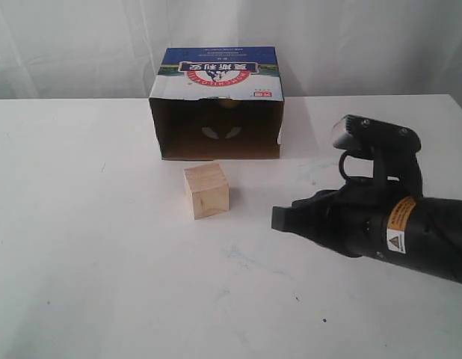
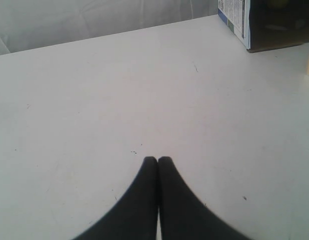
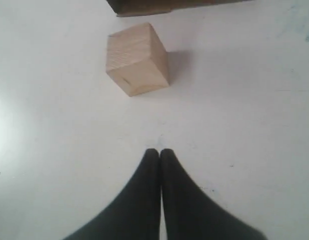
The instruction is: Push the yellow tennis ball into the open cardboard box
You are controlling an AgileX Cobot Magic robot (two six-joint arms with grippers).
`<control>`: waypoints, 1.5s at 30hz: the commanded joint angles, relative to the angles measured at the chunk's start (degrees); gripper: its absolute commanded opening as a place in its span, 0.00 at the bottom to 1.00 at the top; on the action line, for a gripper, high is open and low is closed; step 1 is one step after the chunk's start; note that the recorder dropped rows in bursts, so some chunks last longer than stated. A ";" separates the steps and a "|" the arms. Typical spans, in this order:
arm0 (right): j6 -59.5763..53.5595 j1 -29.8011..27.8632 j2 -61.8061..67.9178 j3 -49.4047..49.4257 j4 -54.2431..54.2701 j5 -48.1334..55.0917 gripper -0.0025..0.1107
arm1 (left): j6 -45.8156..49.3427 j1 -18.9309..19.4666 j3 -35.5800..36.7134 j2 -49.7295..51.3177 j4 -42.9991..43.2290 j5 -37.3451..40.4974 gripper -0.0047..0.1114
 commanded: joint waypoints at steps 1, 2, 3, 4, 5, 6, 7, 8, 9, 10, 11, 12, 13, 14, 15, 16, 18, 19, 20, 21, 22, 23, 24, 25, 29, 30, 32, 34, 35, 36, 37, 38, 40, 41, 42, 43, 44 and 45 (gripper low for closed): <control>0.03 0.23 -3.74 2.68 0.21 -1.17 0.02 | 0.00 -0.01 0.24 -0.31 -0.50 0.09 0.04; 0.03 0.23 -4.47 3.17 0.21 -0.89 0.02 | 0.00 -0.01 0.24 -0.31 -0.50 0.09 0.04; 0.03 0.23 -5.08 3.51 0.21 -0.89 0.02 | 0.00 -0.01 0.24 -0.31 -0.50 0.09 0.04; 0.03 0.23 -5.61 3.87 0.21 -0.89 0.02 | 0.00 -0.01 0.24 -0.31 -0.50 0.09 0.04; 0.03 0.23 -6.03 4.32 0.21 -0.89 0.02 | 0.00 -0.01 0.24 -0.31 -0.50 0.09 0.04; 0.03 0.23 -6.37 4.86 0.21 -0.88 0.02 | 0.00 -0.01 0.24 -0.31 -0.50 0.09 0.04; 0.03 0.23 -6.81 5.33 0.21 -0.63 0.02 | 0.00 -0.01 0.24 -0.31 -0.50 0.09 0.04; 0.03 0.23 -7.22 5.77 0.21 -0.63 0.02 | 0.00 -0.01 0.24 -0.31 -0.50 0.09 0.04; 0.03 0.23 -7.85 6.16 0.21 -0.12 0.02 | 0.00 -0.01 0.24 -0.31 -0.50 0.09 0.04; 0.03 0.23 -8.42 6.56 0.32 0.55 0.02 | 0.00 -0.01 0.24 -0.31 -0.50 0.09 0.04; 0.03 -0.01 -9.39 6.87 0.48 1.58 0.02 | 0.00 -0.01 0.24 -0.31 -0.50 0.09 0.04; 0.03 -0.02 -10.59 7.15 0.59 3.18 0.02 | 0.00 -0.01 0.24 -0.31 -0.50 0.09 0.04; 0.03 -0.15 -12.05 7.51 1.13 4.63 0.02 | 0.00 -0.01 0.24 -0.31 -0.50 0.09 0.04; 0.03 -0.40 -13.68 7.64 1.40 6.81 0.02 | 0.00 -0.01 0.24 -0.31 -0.50 0.09 0.04; 0.03 -0.81 -15.38 7.92 1.40 9.04 0.02 | 0.00 -0.01 0.24 -0.31 -0.50 0.09 0.04; 0.03 -1.31 -17.29 8.17 1.50 10.99 0.02 | 0.00 -0.01 0.24 -0.31 -0.50 0.09 0.04; 0.03 -2.71 -20.99 9.09 1.27 12.97 0.02 | 0.00 -0.01 0.24 -0.31 -0.50 0.09 0.04; 0.03 -3.67 -22.82 9.70 1.12 13.07 0.02 | 0.00 -0.01 0.24 -0.31 -0.50 0.09 0.04; 0.03 -4.49 -24.21 10.41 0.53 13.07 0.02 | 0.00 -0.01 0.24 -0.31 -0.50 0.09 0.04; 0.03 -5.49 -25.96 11.03 -0.63 13.07 0.02 | 0.00 -0.01 0.24 -0.31 -0.50 0.09 0.04; 0.03 -6.47 -27.67 12.00 -2.72 13.07 0.02 | 0.00 -0.01 0.24 -0.31 -0.50 0.09 0.04; 0.03 -7.45 -28.97 12.68 -4.14 13.07 0.02 | 0.00 -0.01 0.24 -0.31 -0.50 0.09 0.04; 0.03 -8.34 -30.57 13.54 -5.74 13.07 0.02 | 0.00 -0.01 0.24 -0.31 -0.50 0.09 0.04; 0.03 -9.16 -32.24 14.43 -6.92 13.22 0.02 | 0.00 -0.01 0.24 -0.31 -0.50 0.09 0.04; 0.03 -11.38 -38.91 17.73 -8.14 14.66 0.02 | 0.00 -0.01 0.24 -0.31 -0.50 0.09 0.04; 0.03 -12.12 -40.73 18.36 -8.14 15.21 0.02 | 0.00 -0.01 0.24 -0.31 -0.50 0.09 0.04; 0.03 -13.60 -44.02 19.78 -8.14 16.11 0.02 | 0.00 -0.01 0.24 -0.31 -0.50 0.09 0.04; 0.03 -15.51 -49.13 21.73 -8.14 16.45 0.02 | 0.00 -0.01 0.24 -0.31 -0.50 0.09 0.04; 0.03 -16.68 -52.31 22.86 -8.14 16.58 0.02 | 0.00 -0.01 0.24 -0.31 -0.50 0.09 0.04; 0.03 -17.07 -53.43 23.50 -8.14 16.71 0.02 | 0.00 -0.01 0.24 -0.31 -0.50 0.09 0.04; 0.03 -17.65 -55.86 24.45 -8.14 17.09 0.02 | 0.00 -0.01 0.24 -0.31 -0.50 0.09 0.04; 0.03 -17.76 -56.90 24.87 -8.14 17.21 0.02 | 0.00 -0.01 0.24 -0.31 -0.50 0.09 0.04; 0.03 -17.76 -59.37 26.47 -8.14 17.49 0.02 | 0.00 -0.01 0.24 -0.31 -0.50 0.09 0.04; 0.03 -17.76 -61.07 27.31 -8.14 17.85 0.02 | 0.00 -0.01 0.24 -0.31 -0.50 0.09 0.04; 0.03 -17.76 -62.29 27.84 -8.14 17.85 0.02 | 0.00 -0.01 0.24 -0.31 -0.50 0.09 0.04; 0.03 -17.76 -64.26 28.37 -8.14 17.85 0.02 | 0.00 -0.01 0.24 -0.31 -0.50 0.09 0.04; 0.03 -17.76 -65.34 28.63 -8.14 17.85 0.02 | 0.00 -0.01 0.24 -0.31 -0.50 0.09 0.04; 0.03 -17.76 -66.80 28.78 -8.14 17.99 0.02 | 0.00 -0.01 0.24 -0.31 -0.50 0.09 0.04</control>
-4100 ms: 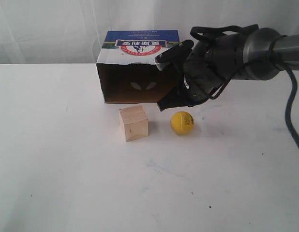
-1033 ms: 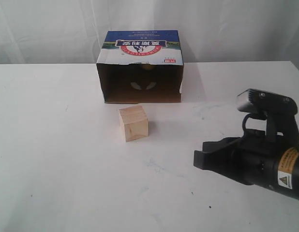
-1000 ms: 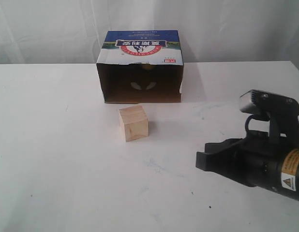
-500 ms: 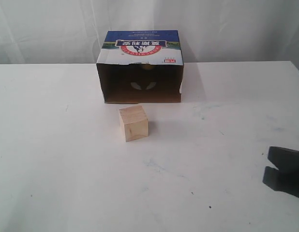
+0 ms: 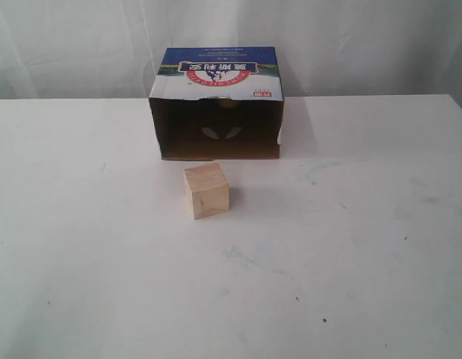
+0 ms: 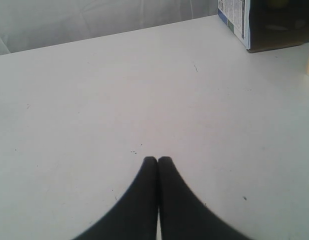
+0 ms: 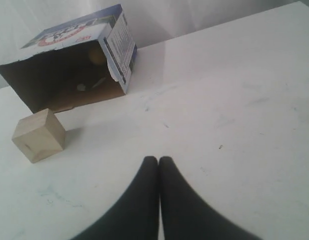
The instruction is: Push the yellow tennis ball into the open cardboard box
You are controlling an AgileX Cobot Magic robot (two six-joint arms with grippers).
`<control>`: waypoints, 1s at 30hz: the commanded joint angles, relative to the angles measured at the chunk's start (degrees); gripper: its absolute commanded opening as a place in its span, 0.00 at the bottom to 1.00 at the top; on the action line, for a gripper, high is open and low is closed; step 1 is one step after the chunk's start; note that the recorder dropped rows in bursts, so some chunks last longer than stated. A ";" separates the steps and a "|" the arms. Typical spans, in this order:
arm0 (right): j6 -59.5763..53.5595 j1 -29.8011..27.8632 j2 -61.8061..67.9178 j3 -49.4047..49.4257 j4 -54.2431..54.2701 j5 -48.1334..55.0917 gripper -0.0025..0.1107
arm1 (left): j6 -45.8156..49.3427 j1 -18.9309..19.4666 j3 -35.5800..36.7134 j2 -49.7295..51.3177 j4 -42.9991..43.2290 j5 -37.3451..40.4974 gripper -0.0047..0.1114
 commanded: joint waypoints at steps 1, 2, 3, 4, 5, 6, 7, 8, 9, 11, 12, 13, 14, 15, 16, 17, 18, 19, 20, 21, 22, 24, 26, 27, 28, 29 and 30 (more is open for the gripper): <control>0.03 -0.37 -4.73 1.04 -0.36 0.21 0.02 | 0.00 -0.01 0.24 -0.31 -0.50 0.09 0.04; 0.03 -0.37 -5.35 1.04 -0.36 0.21 0.02 | 0.00 -0.01 0.24 -0.31 -0.50 0.09 0.04; 0.03 -0.37 -5.35 1.04 -0.36 0.21 0.02 | 0.00 -0.01 0.24 -0.31 -0.50 0.09 0.04; 0.03 -0.37 -5.35 1.04 -0.36 0.21 0.02 | 0.00 -0.01 0.24 -0.31 -0.50 0.09 0.04; 0.03 -0.37 -5.35 1.04 -0.36 0.21 0.02 | 0.00 -0.01 0.24 -0.31 -0.50 0.09 0.04; 0.03 -0.37 -5.35 1.04 -0.36 0.21 0.02 | 0.00 -0.01 0.24 -0.31 -0.50 0.09 0.04; 0.03 -0.37 -5.35 1.04 -0.36 0.21 0.02 | 0.00 -0.01 0.24 -0.31 -0.50 0.09 0.04; 0.03 -0.37 -5.35 1.04 -0.36 0.21 0.02 | 0.00 -0.01 0.24 -0.31 -0.50 0.09 0.04; 0.03 -0.37 -5.34 1.04 -0.36 0.09 0.02 | 0.00 -0.01 0.24 -0.31 -0.50 0.09 0.04; 0.03 -0.37 -5.34 1.04 0.14 0.09 0.02 | 0.00 -0.01 0.24 -0.31 -0.50 0.09 0.04; 0.03 -0.37 -5.34 1.04 1.86 0.35 0.02 | 0.00 -0.01 0.24 -0.31 -0.50 0.09 0.04; -0.35 -0.37 -5.34 1.04 4.95 0.65 0.02 | 0.00 -0.01 0.24 -0.31 -0.50 0.09 0.04; -5.82 -0.37 -5.34 1.04 8.03 1.89 0.02 | 0.00 -0.01 0.24 -0.31 -0.50 0.09 0.04; -10.74 -0.37 -5.34 1.04 8.67 2.06 0.02 | 0.00 -0.01 0.24 -0.31 -0.50 0.09 0.04; -16.19 -0.37 -5.34 1.04 10.33 1.58 0.02 | 0.00 -0.01 0.24 -0.31 -0.50 0.09 0.04; -28.11 -0.37 -5.48 1.04 13.96 -0.13 0.02 | 0.00 -0.01 0.24 -0.31 -0.50 0.09 0.04; -33.75 -0.37 -5.75 1.04 15.45 -1.33 0.02 | 0.00 -0.01 0.24 -0.31 -0.50 0.09 0.04; -39.89 -0.37 -6.61 1.04 17.56 -3.19 0.02 | 0.00 -0.01 0.24 -0.31 -0.50 0.09 0.04; -42.57 -0.37 -7.12 1.04 18.40 -4.18 0.02 | 0.00 -0.01 0.24 -0.31 -0.50 0.09 0.04; -43.39 -0.62 -7.40 1.04 18.40 -4.46 0.02 | 0.00 -0.01 0.24 -0.31 -0.50 0.09 0.04; -43.72 -1.04 -7.54 1.19 19.26 -4.45 0.02 | 0.00 -0.01 0.24 -0.31 -0.50 0.09 0.04; -44.13 -2.01 -7.68 1.64 20.76 -5.22 0.02 | 0.00 -0.01 0.24 -0.31 -0.50 0.09 0.04; -43.72 -2.40 -8.19 1.64 21.50 -4.45 0.02 | 0.00 -0.01 0.24 -0.31 -0.50 0.09 0.04; -43.72 -2.40 -8.64 1.64 21.60 -3.51 0.02 | 0.00 -0.01 0.24 -0.31 -0.50 0.09 0.04; -43.72 -2.40 -8.68 1.64 21.60 -3.61 0.02 | 0.00 -0.01 0.24 -0.31 -0.50 0.09 0.04; -43.72 -2.40 -8.68 1.64 21.60 -3.61 0.02 | 0.00 -0.01 0.24 -0.31 -0.50 0.09 0.04; -43.72 -2.40 -8.68 1.64 21.60 -3.61 0.02 | 0.00 -0.01 0.24 -0.31 -0.50 0.09 0.04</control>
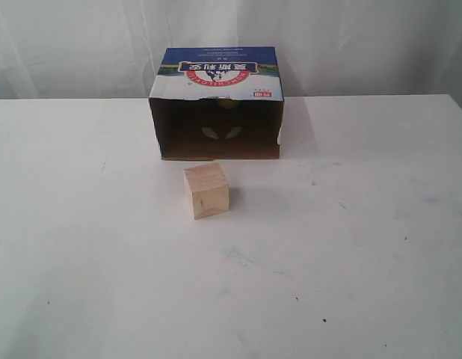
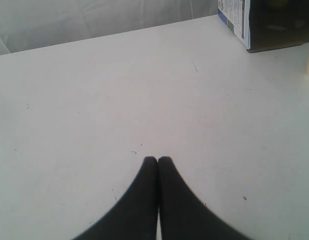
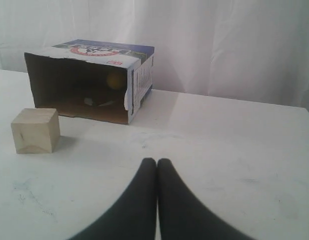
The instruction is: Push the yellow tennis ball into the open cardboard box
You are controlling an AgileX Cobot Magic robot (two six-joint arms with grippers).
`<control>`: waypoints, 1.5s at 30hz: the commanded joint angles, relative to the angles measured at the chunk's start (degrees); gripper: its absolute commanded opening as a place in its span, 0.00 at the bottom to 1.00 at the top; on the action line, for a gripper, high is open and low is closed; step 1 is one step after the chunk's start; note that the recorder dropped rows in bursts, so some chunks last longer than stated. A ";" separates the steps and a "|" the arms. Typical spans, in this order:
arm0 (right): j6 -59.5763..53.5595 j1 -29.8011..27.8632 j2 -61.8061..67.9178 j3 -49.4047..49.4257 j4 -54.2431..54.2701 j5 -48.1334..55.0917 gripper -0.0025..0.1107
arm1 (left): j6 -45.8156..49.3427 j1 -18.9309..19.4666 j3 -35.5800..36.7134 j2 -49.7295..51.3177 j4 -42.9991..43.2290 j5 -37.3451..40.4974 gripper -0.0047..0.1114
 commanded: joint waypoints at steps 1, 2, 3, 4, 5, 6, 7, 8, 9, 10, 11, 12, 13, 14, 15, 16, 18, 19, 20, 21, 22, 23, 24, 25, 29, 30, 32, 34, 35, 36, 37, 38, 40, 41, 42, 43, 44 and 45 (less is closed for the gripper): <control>-0.62 -0.32 -0.41 0.31 0.33 0.24 0.02 | 0.00 -0.01 0.24 -0.31 -0.50 0.09 0.04; -0.62 -0.32 -0.41 0.31 0.33 0.24 0.02 | 0.00 -0.01 0.24 -0.31 -0.50 0.09 0.04; -0.62 -0.32 -0.41 0.31 0.33 0.34 0.02 | 0.00 -0.01 0.24 -0.31 -0.50 0.09 0.04; -0.62 -0.32 -0.41 0.31 0.33 0.45 0.02 | 0.00 -0.01 0.24 -0.31 -0.50 0.09 0.04; -0.62 -0.32 -0.41 0.31 0.33 0.89 0.02 | 0.00 -0.01 0.24 -0.31 -0.50 0.09 0.04; -0.62 -0.32 -0.41 0.31 0.33 1.39 0.02 | 0.00 -0.01 0.24 -0.31 -0.50 0.09 0.04; -0.62 -0.32 -0.41 0.31 0.33 2.21 0.02 | 0.00 -0.01 0.24 -0.31 -0.50 0.09 0.04; -0.62 -0.32 -0.41 0.31 0.33 3.08 0.02 | 0.00 -0.01 0.24 -0.31 -0.50 0.09 0.04; -0.62 -0.32 -0.41 0.31 0.33 4.17 0.02 | 0.00 -0.01 0.24 -0.31 -0.50 0.09 0.04; -0.62 -0.32 -0.41 0.31 0.33 5.39 0.02 | 0.00 -0.01 0.24 -0.31 -0.50 0.09 0.04; -0.62 -0.32 -0.41 0.31 0.33 6.76 0.02 | 0.00 -0.01 0.24 -0.31 -0.50 0.09 0.04; -0.62 -0.32 -0.41 0.31 0.33 7.97 0.02 | 0.00 -0.01 0.24 -0.31 -0.50 0.09 0.04; -0.62 -0.32 -0.41 0.31 0.33 8.08 0.02 | 0.00 -0.01 0.24 -0.31 -0.50 0.09 0.04; -0.62 -0.32 -0.41 0.31 0.33 7.74 0.02 | 0.00 -0.01 0.24 -0.31 -0.50 0.09 0.04; -0.62 -0.32 -0.41 0.31 0.33 7.74 0.02 | 0.00 -0.01 0.24 -0.31 -0.50 0.09 0.04; -0.62 -0.32 -0.41 0.31 0.33 7.74 0.02 | 0.00 -0.01 0.24 -0.31 -0.50 0.09 0.04; -0.62 -0.32 -0.41 0.31 0.77 7.47 0.02 | 0.00 -0.01 0.24 -0.31 -0.50 0.09 0.04; -0.62 -0.32 -0.41 0.31 1.05 7.19 0.02 | 0.00 -0.01 0.24 -0.31 -0.50 0.09 0.04; -0.62 -0.32 -0.41 0.31 1.41 6.72 0.02 | 0.00 -0.01 0.24 -0.31 -0.50 0.09 0.04; -0.62 -0.32 -0.41 0.31 1.62 5.97 0.02 | 0.00 -0.01 0.24 -0.31 -0.50 0.09 0.04; -0.62 -0.32 -0.41 0.31 1.63 5.02 0.02 | 0.00 -0.01 0.24 -0.31 -0.50 0.09 0.04; -0.62 -0.32 -0.41 0.31 1.63 3.91 0.02 | 0.00 -0.01 0.24 -0.31 -0.50 0.09 0.04; -0.62 -0.32 -0.41 0.31 1.63 2.68 0.02 | 0.00 -0.01 0.24 -0.31 -0.50 0.09 0.04; -0.62 -0.32 -0.41 0.31 1.63 1.65 0.02 | 0.00 -0.01 0.24 -0.31 -0.50 0.09 0.04; -0.62 -0.32 -0.41 0.31 1.63 1.20 0.02 | 0.00 -0.01 0.24 -0.31 -0.50 0.09 0.04; -0.62 -0.32 -0.41 0.31 1.63 1.20 0.02 | 0.00 -0.01 0.24 -0.31 -0.50 0.09 0.04; -0.62 -0.32 -0.41 0.31 1.90 1.21 0.02 | 0.00 -0.01 0.24 -0.31 -0.50 0.09 0.04; -0.62 -0.32 -0.41 0.31 1.89 1.21 0.02 | 0.00 -0.01 0.24 -0.31 -0.50 0.09 0.04; -0.62 -0.32 -0.41 0.31 2.04 1.21 0.02 | 0.00 -0.01 0.24 -0.31 -0.50 0.09 0.04; -0.62 -0.32 -0.41 0.31 2.04 1.21 0.02 | 0.00 -0.01 0.24 -0.31 -0.50 0.09 0.04; -0.62 -0.32 -0.41 0.31 2.04 1.32 0.02 | 0.00 -0.01 0.24 -0.31 -0.50 0.09 0.04; -0.62 -0.32 -0.41 0.31 2.04 1.32 0.02 | 0.00 -0.01 0.24 -0.31 -0.50 0.09 0.04; -0.62 -0.32 -0.41 0.31 2.04 1.32 0.02 | 0.00 -0.01 0.24 -0.31 -0.50 0.09 0.04; -0.62 -0.32 -0.41 0.31 2.04 1.32 0.02 | 0.00 -0.01 0.24 -0.31 -0.50 0.09 0.04; -0.62 -0.32 -0.41 0.31 2.04 1.32 0.02 | 0.00 -0.01 0.24 -0.31 -0.50 0.09 0.04; -0.62 -0.32 -0.41 0.31 2.04 1.32 0.02 | 0.00 -0.01 0.24 -0.31 -0.50 0.09 0.04; -0.62 -0.32 -0.41 0.31 2.04 1.32 0.02 | 0.00 -0.01 0.24 -0.31 -0.50 0.09 0.04; -0.62 -0.32 -0.41 0.31 2.04 1.32 0.02 | 0.00 -0.01 0.24 -0.31 -0.50 0.09 0.04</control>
